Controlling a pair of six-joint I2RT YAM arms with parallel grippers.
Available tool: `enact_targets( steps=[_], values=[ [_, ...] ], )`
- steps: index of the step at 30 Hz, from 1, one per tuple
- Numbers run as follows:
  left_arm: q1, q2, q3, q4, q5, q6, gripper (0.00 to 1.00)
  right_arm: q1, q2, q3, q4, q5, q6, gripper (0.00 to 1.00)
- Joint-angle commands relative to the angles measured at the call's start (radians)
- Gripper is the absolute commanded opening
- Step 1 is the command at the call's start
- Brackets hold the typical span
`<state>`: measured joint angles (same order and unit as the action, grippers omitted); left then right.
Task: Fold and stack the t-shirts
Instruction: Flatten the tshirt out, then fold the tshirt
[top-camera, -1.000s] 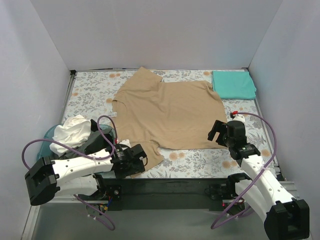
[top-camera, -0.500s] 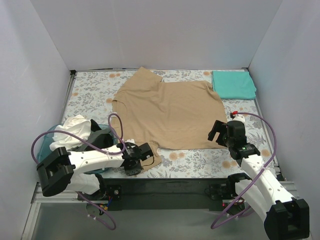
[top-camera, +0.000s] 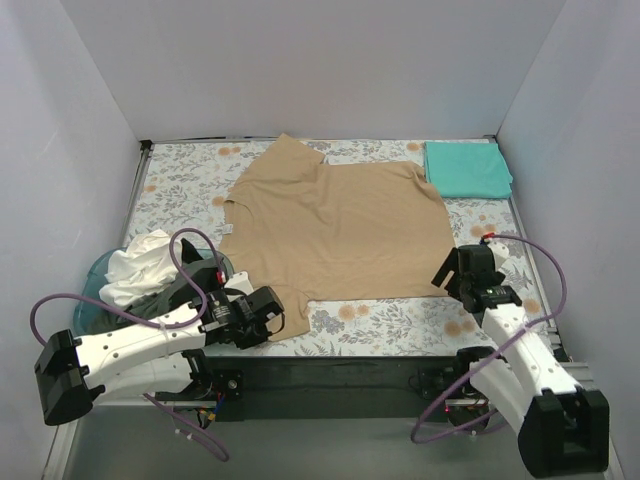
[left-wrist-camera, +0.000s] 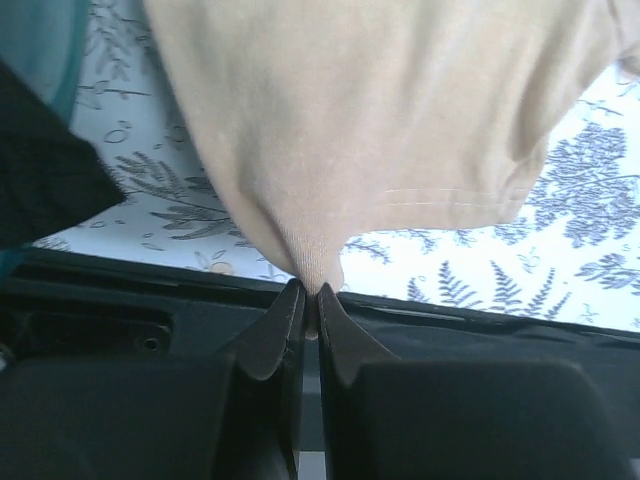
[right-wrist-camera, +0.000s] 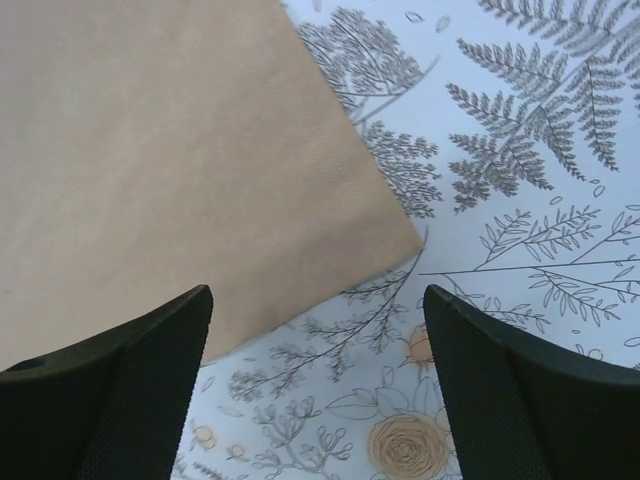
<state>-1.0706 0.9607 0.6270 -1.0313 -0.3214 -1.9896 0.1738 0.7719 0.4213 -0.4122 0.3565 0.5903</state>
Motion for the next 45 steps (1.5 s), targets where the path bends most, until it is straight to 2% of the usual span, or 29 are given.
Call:
enact_targets(
  steps=[1,3,5,9,12,15,19,25,29,36,42,45],
  values=[
    [-0.002,-0.014,-0.012,0.082,0.007,-0.066,0.00,-0.071,0.197,0.030,0.082,-0.030,-0.032,0.85],
    [-0.003,-0.017,-0.012,0.091,0.001,-0.066,0.00,-0.106,0.294,0.039,0.114,-0.042,-0.038,0.81],
    [-0.003,-0.033,-0.018,0.103,0.002,-0.061,0.00,-0.138,0.361,0.043,0.150,-0.079,-0.047,0.73],
    [-0.002,-0.059,-0.027,0.109,-0.007,-0.064,0.00,-0.158,0.412,0.030,0.194,-0.122,-0.053,0.59],
    [-0.003,-0.059,-0.027,0.105,-0.008,-0.064,0.00,-0.160,0.411,0.025,0.196,-0.145,-0.060,0.45],
    [-0.002,-0.057,-0.015,0.094,-0.013,-0.069,0.00,-0.160,0.377,0.016,0.191,-0.156,-0.066,0.24],
    [-0.003,-0.063,-0.004,0.083,0.014,-0.067,0.00,-0.162,0.285,0.008,0.144,-0.117,-0.070,0.11],
    [-0.003,-0.091,0.046,0.017,0.106,-0.080,0.00,-0.163,0.161,0.037,-0.051,-0.010,-0.066,0.11],
    [-0.002,-0.137,0.056,-0.021,0.169,-0.087,0.00,-0.163,0.061,0.043,-0.122,0.009,-0.037,0.11],
    [-0.005,-0.252,0.065,-0.076,0.246,-0.090,0.00,-0.163,0.006,0.109,-0.270,0.033,0.015,0.12],
    [-0.006,-0.287,0.063,-0.052,0.263,-0.063,0.00,-0.163,-0.051,0.171,-0.378,0.082,0.013,0.12],
    [-0.006,-0.269,0.080,-0.003,0.263,-0.022,0.00,-0.163,-0.056,0.178,-0.378,0.075,-0.004,0.13]
  ],
)
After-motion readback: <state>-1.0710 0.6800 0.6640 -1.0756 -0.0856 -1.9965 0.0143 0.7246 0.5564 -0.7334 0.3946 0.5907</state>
